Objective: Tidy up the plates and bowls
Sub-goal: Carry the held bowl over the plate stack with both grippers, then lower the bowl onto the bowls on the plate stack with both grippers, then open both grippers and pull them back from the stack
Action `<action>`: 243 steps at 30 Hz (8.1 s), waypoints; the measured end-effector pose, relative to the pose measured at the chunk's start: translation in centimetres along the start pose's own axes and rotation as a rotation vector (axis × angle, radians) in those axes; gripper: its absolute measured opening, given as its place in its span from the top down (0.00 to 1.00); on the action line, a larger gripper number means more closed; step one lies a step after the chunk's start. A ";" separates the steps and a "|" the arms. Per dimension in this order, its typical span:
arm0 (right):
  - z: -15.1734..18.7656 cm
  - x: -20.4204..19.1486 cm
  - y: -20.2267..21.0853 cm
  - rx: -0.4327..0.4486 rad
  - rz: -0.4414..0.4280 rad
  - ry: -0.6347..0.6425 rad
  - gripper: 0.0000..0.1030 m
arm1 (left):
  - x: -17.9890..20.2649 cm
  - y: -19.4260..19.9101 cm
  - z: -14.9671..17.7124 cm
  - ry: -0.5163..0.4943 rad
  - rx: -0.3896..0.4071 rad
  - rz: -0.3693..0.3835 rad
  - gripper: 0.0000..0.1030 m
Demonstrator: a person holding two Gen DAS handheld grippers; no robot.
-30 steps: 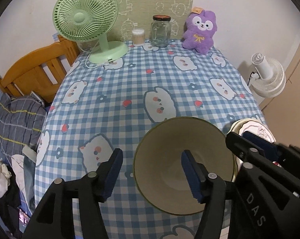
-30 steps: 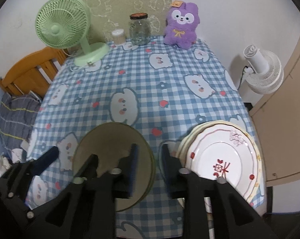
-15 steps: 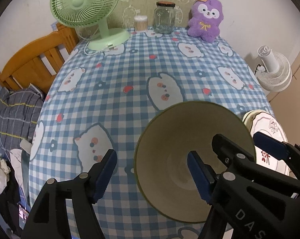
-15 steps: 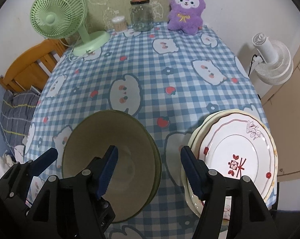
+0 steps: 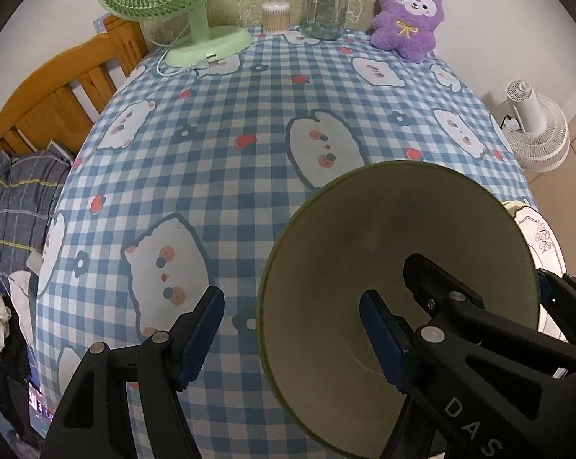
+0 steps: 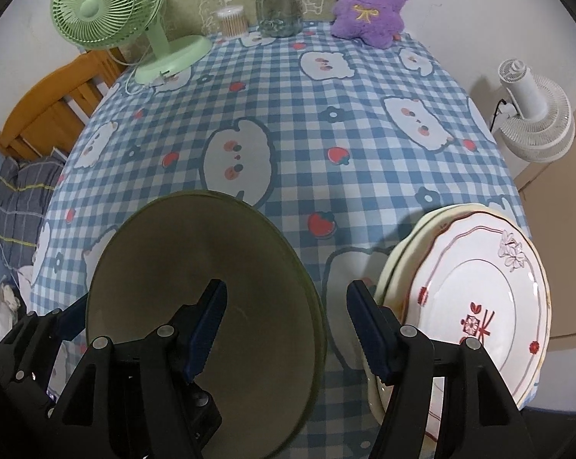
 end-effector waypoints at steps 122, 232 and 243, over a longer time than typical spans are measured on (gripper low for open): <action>0.2 18.1 3.8 0.024 -0.063 -0.031 0.51 | 18.5 3.1 0.1 0.032 0.070 0.118 0.51; 7.7 4.4 14.8 0.401 0.089 -0.177 0.22 | -1.7 15.1 4.7 -0.123 0.451 -0.034 0.10; 10.6 4.9 13.1 0.429 0.081 -0.148 0.22 | -1.9 13.4 7.6 -0.083 0.465 -0.041 0.08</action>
Point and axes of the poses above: each gripper's, at about its wrist camera, not at the fingertips, and y roughly against the way its jaws point, x to its right, z to its underside, the point moved 4 cm from there along -y, roughly the way its jaws point, and after that the axes turned 5 degrees about z, right-handed, at the moved point
